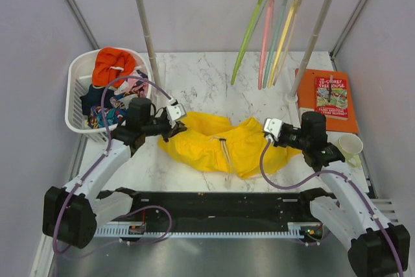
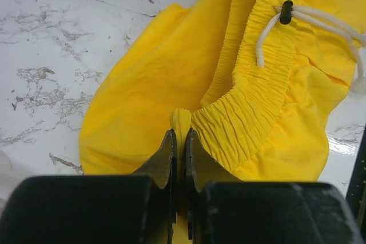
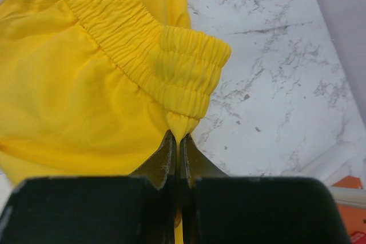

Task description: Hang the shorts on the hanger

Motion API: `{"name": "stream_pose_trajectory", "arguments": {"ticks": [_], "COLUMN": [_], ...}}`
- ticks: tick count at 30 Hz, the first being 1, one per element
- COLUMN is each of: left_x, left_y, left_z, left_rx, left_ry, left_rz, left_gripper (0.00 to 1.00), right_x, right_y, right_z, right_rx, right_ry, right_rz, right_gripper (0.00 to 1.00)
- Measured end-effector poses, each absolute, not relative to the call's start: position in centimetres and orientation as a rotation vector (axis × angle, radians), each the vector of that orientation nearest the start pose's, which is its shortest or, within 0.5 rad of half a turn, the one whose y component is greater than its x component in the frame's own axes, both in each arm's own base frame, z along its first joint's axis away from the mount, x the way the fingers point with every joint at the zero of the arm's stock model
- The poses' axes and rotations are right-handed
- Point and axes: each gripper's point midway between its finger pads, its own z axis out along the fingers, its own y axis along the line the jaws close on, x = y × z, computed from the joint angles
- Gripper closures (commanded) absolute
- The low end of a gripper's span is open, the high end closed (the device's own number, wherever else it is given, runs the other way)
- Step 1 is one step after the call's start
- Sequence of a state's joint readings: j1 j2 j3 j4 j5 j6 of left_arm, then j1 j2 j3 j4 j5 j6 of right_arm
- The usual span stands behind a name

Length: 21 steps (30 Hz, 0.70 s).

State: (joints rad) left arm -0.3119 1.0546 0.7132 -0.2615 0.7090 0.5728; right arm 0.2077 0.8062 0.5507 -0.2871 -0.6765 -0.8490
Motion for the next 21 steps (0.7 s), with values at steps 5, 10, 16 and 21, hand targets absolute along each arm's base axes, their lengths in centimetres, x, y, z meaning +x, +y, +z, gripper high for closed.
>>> {"name": "stream_pose_trajectory", "arguments": {"ticks": [5, 10, 16, 21], "left_x": [27.6, 25.3, 19.1, 18.5], "left_y": [-18.7, -19.0, -18.0, -17.9], "left_z": [15.9, 14.3, 10.8, 12.2], "left_rx": [1.220, 1.441, 1.704, 1.735], "left_ry": [1.658, 1.569, 1.682, 1.776], "left_rz": [-0.554, -0.501, -0.664, -0.749], "left_gripper": [0.94, 0.64, 0.42, 0.39], "right_x": [26.9, 24.5, 18.5, 17.6], "right_y": [13.6, 13.5, 13.1, 13.1], "right_z": [15.8, 14.2, 9.6, 10.5], "right_rx": [-1.398, -1.622, -1.919, -1.923], "right_ry": [1.405, 1.288, 1.270, 1.408], "right_rz": [0.178, 0.130, 0.268, 0.396], "right_gripper": [1.00, 0.81, 0.21, 0.16]}}
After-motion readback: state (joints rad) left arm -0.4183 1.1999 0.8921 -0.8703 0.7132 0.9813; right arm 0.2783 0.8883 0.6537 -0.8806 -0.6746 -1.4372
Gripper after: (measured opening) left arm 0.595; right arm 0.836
